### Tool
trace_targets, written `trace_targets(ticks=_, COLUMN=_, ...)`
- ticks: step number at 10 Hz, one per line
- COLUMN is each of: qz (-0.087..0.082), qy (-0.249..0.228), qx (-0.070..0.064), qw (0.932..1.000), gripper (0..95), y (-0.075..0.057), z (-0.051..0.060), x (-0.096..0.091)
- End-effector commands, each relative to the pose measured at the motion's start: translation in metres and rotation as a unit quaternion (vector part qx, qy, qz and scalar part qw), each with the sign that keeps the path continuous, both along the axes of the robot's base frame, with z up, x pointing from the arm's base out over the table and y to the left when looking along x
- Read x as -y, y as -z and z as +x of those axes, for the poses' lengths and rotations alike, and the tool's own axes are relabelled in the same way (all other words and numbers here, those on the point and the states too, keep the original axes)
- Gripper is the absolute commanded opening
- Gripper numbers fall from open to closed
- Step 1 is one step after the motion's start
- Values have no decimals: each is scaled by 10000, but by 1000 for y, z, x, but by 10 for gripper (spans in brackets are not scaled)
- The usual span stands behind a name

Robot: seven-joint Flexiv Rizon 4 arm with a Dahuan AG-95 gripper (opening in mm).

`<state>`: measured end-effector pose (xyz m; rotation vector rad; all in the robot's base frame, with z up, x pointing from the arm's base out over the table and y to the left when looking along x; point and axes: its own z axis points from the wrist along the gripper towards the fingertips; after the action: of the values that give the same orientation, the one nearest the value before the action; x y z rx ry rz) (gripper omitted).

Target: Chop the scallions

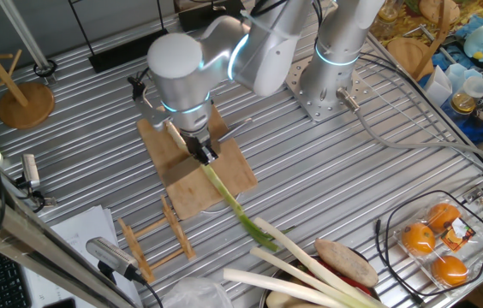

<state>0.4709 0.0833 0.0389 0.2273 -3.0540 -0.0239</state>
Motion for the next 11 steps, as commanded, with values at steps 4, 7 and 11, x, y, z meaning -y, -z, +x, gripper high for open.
trace_targets(ticks=4, qz=6, qy=-5, qx=-135, qw=9999, gripper=0, y=16, z=-19, x=2)
trace_targets(ticks=7, qz=-49, qy=-42, qx=-82, qw=9999, gripper=0, y=14, z=-19, x=4)
trace_targets(ticks=11, qz=-5, qy=38, qx=-45, qw=10000, gripper=0, y=-8, z=10, x=4)
